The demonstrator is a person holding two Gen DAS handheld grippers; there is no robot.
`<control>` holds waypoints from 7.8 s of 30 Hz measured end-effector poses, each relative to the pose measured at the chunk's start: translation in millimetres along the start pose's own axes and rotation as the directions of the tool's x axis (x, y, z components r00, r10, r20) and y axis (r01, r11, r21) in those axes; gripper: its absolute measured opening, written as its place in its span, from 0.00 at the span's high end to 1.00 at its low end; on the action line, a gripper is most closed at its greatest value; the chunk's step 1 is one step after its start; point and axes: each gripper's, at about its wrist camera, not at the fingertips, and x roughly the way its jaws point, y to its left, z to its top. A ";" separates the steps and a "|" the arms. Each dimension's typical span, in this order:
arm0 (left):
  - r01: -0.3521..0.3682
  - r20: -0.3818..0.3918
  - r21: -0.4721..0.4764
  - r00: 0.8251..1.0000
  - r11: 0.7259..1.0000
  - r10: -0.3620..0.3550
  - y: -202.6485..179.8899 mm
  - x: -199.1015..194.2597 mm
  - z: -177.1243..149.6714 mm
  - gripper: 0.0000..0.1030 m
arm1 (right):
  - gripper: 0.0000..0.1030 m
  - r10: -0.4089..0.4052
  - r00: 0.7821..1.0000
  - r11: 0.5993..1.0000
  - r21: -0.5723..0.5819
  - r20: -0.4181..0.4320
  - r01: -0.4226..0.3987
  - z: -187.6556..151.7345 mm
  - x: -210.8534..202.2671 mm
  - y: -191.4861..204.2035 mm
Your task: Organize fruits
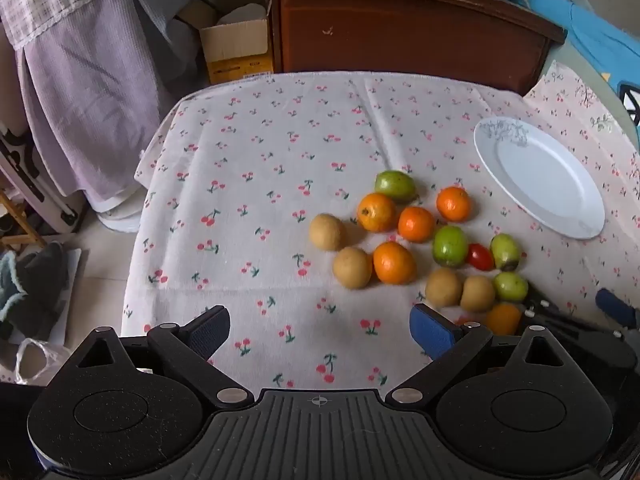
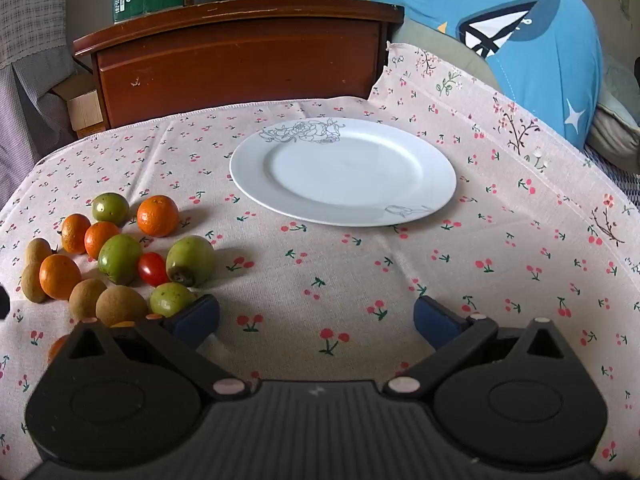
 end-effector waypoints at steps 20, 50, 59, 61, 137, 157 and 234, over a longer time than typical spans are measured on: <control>-0.015 -0.050 0.063 0.999 0.998 0.018 -6.0 -14.4 -13.1 0.05 | 0.01 0.019 0.996 1.000 0.008 -0.083 -0.018 -0.4 -10.0 -5.3; -0.076 -0.106 0.027 0.991 0.997 0.078 -7.8 -6.1 -17.6 0.05 | 0.01 0.088 0.961 0.996 0.024 -0.261 -0.085 23.5 -43.8 4.5; -0.091 -0.115 0.027 0.989 0.996 0.093 -9.1 -3.2 -18.2 0.05 | 0.01 0.091 0.957 0.996 0.001 -0.277 -0.094 22.1 -43.4 9.6; -0.091 -0.115 0.031 0.989 0.995 0.094 -10.6 -2.8 -18.5 0.05 | 0.01 0.093 0.956 0.995 -0.003 -0.279 -0.098 21.9 -43.7 10.8; 0.060 0.060 0.053 0.996 0.997 -0.063 2.8 -14.8 -19.3 0.11 | 0.78 0.372 0.912 0.916 -0.091 -0.175 -0.391 -12.7 -68.5 32.7; 0.206 0.025 0.305 0.974 0.930 -0.224 -56.3 11.7 -39.5 0.52 | 0.81 0.294 0.940 0.942 0.220 -0.171 -0.254 1.5 -65.6 -39.7; 0.423 -0.005 0.241 0.901 0.874 -0.434 -134.7 90.3 87.0 0.72 | 0.78 0.311 0.939 0.923 0.284 -0.146 -0.261 111.9 59.6 -83.7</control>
